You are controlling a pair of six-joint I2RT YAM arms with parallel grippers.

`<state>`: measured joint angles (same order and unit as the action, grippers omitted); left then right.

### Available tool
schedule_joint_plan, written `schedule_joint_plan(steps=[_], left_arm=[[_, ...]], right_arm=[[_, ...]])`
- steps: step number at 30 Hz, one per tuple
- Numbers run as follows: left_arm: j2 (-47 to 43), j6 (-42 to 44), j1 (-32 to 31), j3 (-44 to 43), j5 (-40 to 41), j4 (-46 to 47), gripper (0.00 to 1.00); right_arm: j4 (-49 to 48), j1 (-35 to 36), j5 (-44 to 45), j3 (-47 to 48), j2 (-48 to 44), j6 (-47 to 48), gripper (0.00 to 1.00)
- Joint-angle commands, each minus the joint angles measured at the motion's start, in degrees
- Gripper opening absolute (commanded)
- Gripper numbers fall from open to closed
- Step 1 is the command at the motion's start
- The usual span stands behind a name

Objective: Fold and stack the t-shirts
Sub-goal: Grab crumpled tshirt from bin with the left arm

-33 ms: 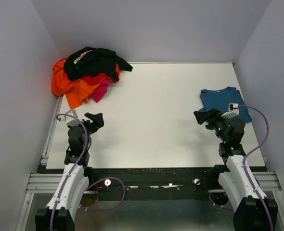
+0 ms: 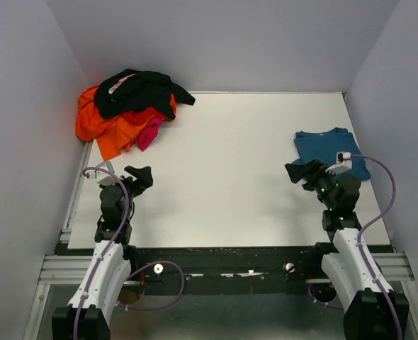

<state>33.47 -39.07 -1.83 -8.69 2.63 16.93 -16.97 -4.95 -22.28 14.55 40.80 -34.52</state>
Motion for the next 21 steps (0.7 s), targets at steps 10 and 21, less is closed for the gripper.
schedule_joint_plan(steps=[10, 21], left_arm=[[15.90, -9.36, 0.24, -20.82, 10.18, -12.69, 0.99], [44.10, -11.82, 2.96, -52.37, 19.69, -28.43, 0.99]], right_arm=[[-6.06, -0.06, -4.18, -4.26, 2.35, -6.69, 1.00], [-5.18, 0.03, -1.80, -6.63, -4.05, -5.29, 0.98]])
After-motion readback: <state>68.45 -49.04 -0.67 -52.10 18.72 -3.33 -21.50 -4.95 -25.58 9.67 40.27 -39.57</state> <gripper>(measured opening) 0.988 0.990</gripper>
